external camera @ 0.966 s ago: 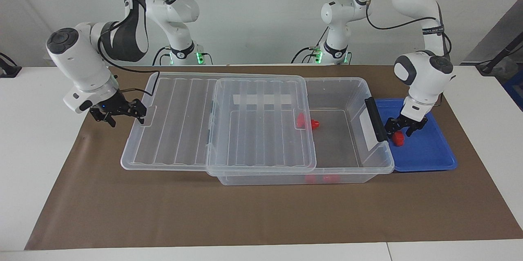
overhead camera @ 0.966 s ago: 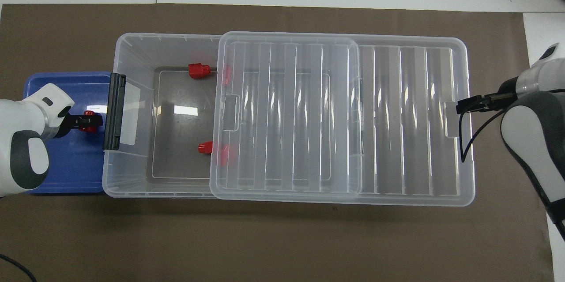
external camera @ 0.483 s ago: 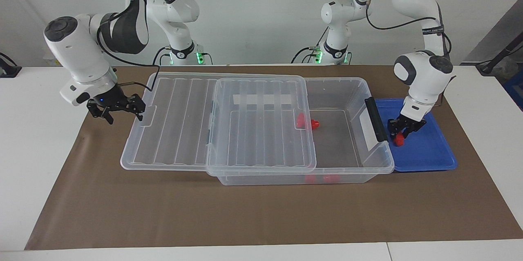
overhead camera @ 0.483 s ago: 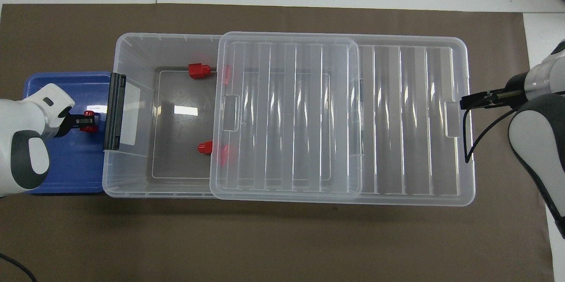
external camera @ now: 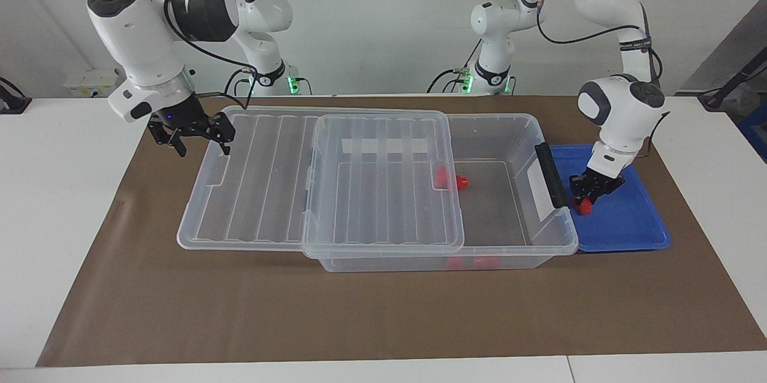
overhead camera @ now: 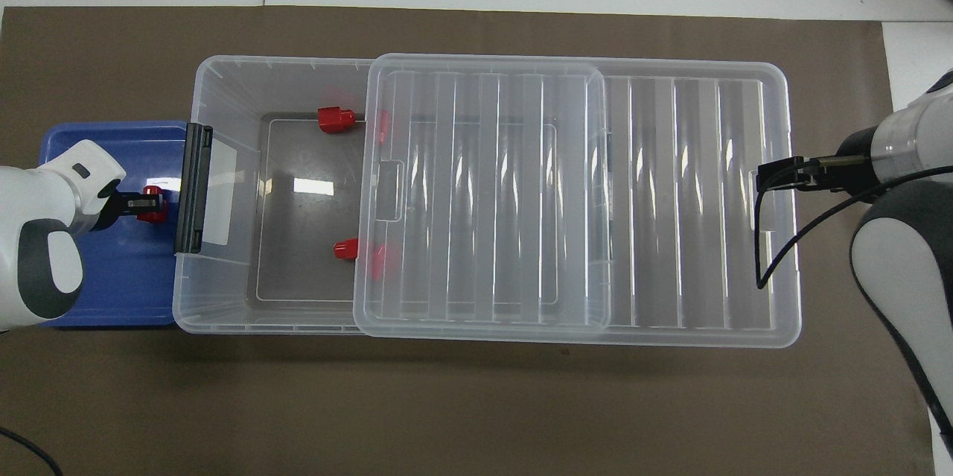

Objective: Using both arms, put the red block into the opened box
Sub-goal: 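Grasp the red block in the blue tray with the left gripper, then lift the red block and carry it over the open box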

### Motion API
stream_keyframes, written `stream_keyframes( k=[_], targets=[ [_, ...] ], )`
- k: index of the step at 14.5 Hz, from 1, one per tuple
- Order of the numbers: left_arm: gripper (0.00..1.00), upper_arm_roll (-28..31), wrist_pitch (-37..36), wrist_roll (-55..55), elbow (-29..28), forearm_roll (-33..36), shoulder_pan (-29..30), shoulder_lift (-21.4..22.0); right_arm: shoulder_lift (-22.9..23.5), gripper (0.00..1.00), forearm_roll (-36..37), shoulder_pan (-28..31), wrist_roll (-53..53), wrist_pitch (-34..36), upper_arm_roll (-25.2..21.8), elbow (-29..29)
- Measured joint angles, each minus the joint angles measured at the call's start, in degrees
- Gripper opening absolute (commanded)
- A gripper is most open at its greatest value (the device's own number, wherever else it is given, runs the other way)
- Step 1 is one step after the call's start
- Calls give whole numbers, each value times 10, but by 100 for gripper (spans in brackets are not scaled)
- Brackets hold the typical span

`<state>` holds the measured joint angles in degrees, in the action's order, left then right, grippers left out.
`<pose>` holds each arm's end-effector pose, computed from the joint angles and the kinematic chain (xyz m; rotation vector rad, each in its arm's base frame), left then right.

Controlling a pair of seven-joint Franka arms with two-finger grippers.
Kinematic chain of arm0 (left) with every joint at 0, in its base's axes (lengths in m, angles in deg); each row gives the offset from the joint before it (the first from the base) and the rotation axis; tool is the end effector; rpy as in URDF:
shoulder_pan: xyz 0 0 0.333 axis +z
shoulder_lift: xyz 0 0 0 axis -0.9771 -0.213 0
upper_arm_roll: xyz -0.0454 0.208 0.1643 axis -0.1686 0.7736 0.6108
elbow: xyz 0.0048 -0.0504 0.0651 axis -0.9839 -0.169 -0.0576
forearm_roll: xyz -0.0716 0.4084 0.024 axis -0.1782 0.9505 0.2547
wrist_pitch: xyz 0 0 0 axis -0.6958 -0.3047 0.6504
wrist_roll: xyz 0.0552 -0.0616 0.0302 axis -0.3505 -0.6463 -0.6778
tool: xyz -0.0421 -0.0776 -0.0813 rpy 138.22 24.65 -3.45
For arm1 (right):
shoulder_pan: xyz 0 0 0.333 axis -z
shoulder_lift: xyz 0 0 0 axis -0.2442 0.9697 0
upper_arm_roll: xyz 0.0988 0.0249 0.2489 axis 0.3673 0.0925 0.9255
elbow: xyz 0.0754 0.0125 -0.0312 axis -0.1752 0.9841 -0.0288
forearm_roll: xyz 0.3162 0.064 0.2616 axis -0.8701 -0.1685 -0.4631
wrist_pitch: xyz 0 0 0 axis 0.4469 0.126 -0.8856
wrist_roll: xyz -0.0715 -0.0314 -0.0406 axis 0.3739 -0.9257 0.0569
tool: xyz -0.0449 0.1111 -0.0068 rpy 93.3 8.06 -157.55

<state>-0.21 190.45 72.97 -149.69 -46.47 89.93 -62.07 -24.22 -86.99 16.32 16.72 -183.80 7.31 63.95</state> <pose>0.5699 0.0779 0.2440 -3.1199 0.0549 -0.2864 0.5826 0.0098 0.4839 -3.1220 0.0595 -0.0780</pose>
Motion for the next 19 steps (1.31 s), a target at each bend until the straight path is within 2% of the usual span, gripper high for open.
stream_keyframes(
  k=[4,8,14,16,19],
  targets=[
    [0,0,-27,0,21,0,0,0,-5,100,4,-1,-14,68,0,-60],
    [0,-2,-177,1,117,0,-4,4,1,100,7,-2,-14,105,6,-107],
    [0,-5,-444,1,291,0,-24,25,6,100,14,-3,-15,120,12,-123],
    [0,-5,-497,-1,325,0,-29,34,6,100,14,-3,-15,131,12,-129],
    [0,-8,-541,-58,337,0,-54,66,5,100,14,-2,-15,153,12,-137]
  ],
)
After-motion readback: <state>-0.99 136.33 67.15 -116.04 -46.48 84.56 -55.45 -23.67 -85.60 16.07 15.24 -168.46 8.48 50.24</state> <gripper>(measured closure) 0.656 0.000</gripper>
